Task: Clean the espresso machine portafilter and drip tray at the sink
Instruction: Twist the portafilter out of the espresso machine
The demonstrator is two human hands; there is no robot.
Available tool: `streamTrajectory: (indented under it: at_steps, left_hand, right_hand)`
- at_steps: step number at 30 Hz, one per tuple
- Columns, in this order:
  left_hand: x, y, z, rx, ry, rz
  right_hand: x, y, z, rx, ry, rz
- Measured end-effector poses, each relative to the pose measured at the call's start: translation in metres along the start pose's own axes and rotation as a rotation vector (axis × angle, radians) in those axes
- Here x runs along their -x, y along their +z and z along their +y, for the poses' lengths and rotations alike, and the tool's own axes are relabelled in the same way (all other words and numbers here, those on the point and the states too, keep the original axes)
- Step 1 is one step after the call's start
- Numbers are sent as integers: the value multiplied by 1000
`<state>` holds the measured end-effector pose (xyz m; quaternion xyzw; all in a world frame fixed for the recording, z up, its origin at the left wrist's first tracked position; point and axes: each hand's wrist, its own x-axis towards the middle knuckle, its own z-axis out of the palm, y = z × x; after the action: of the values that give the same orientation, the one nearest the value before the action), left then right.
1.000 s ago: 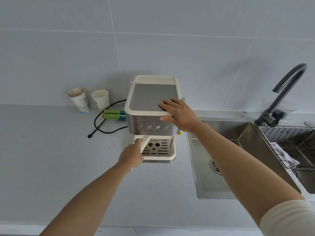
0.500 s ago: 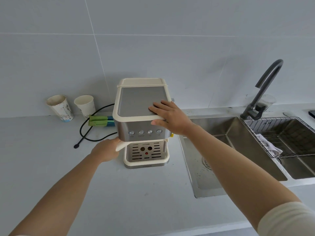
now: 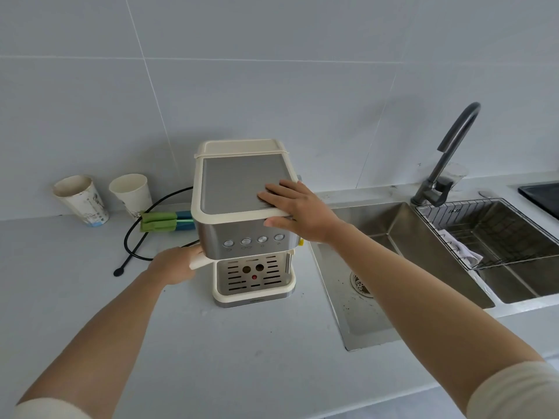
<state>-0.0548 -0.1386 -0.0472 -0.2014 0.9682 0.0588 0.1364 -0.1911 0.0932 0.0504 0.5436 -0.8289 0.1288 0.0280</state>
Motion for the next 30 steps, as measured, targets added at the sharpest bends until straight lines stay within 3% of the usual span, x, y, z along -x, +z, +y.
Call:
streamTrajectory:
  at_steps: [22,30]
  left_hand:
    - [76,70,49,0,88,-79]
    - [82,70,80,33,89,-68]
  right_hand:
    - [4,0,-8,6,72,6]
    - [30,4,-11,-226,238,125]
